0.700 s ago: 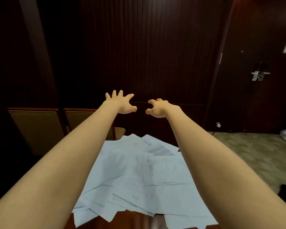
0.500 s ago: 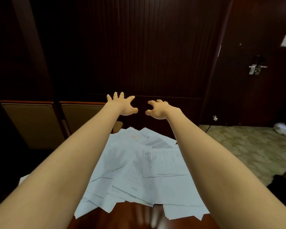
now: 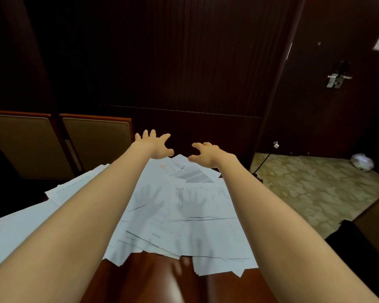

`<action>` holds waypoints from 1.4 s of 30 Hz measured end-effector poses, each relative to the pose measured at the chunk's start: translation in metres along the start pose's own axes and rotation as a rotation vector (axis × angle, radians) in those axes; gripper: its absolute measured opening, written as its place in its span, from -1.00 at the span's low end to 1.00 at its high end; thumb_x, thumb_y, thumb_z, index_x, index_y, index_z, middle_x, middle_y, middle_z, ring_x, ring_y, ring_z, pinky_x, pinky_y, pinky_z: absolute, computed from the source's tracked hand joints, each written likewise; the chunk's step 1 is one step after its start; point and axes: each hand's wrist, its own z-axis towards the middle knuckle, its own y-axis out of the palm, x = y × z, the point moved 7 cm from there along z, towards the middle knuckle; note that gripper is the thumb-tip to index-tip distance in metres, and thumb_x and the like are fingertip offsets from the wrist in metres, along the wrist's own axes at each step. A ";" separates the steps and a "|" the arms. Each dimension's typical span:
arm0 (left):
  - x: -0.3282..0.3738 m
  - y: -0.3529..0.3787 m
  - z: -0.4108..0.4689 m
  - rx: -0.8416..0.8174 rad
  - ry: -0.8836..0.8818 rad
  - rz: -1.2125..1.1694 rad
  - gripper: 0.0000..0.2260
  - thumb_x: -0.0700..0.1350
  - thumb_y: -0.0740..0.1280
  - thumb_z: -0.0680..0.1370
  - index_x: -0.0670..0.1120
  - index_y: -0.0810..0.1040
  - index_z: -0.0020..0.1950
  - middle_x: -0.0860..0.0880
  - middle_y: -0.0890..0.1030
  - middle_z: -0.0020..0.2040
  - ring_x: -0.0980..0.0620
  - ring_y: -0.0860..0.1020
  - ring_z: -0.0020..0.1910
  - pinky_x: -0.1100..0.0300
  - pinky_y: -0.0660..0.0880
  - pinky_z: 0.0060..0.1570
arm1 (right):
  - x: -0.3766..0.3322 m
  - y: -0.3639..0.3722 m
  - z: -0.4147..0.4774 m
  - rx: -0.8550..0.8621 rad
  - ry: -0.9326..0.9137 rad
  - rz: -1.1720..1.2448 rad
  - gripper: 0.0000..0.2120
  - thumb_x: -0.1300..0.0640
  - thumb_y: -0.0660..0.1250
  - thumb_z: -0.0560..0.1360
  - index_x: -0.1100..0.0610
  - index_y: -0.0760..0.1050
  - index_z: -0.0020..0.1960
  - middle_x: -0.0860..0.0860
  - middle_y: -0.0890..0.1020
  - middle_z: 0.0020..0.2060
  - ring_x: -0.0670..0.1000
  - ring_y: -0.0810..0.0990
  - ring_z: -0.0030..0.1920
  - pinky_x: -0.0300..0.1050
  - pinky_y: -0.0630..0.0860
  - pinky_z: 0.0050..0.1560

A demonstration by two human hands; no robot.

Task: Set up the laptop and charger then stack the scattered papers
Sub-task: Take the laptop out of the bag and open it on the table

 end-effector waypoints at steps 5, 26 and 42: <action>0.052 0.022 0.001 -0.039 -0.008 -0.029 -0.41 0.18 0.09 0.59 0.09 -0.09 0.54 -0.16 -0.10 0.55 -0.21 -0.15 0.52 -0.17 -0.15 0.44 | 0.050 0.009 -0.003 -0.044 -0.003 -0.024 -0.40 -0.13 0.13 0.57 -0.04 0.00 0.53 0.10 0.05 0.52 0.22 0.07 0.49 0.31 0.14 0.40; 0.374 0.113 -0.002 -0.289 0.262 -0.037 -0.40 0.19 0.07 0.59 0.09 -0.11 0.54 -0.17 -0.12 0.55 -0.20 -0.15 0.52 -0.13 -0.15 0.45 | 0.373 0.036 -0.087 -0.183 0.321 0.079 -0.38 -0.17 0.11 0.56 -0.03 -0.01 0.54 0.09 0.06 0.52 0.18 0.06 0.50 0.17 0.15 0.44; 0.536 0.197 -0.005 -0.494 0.591 0.091 -0.40 0.20 0.07 0.58 0.10 -0.09 0.54 -0.14 -0.09 0.55 -0.17 -0.10 0.52 -0.10 -0.06 0.45 | 0.508 0.132 -0.167 -0.322 0.703 0.269 -0.36 -0.19 0.13 0.55 -0.04 0.00 0.53 0.12 0.09 0.51 0.23 0.10 0.48 0.26 0.14 0.42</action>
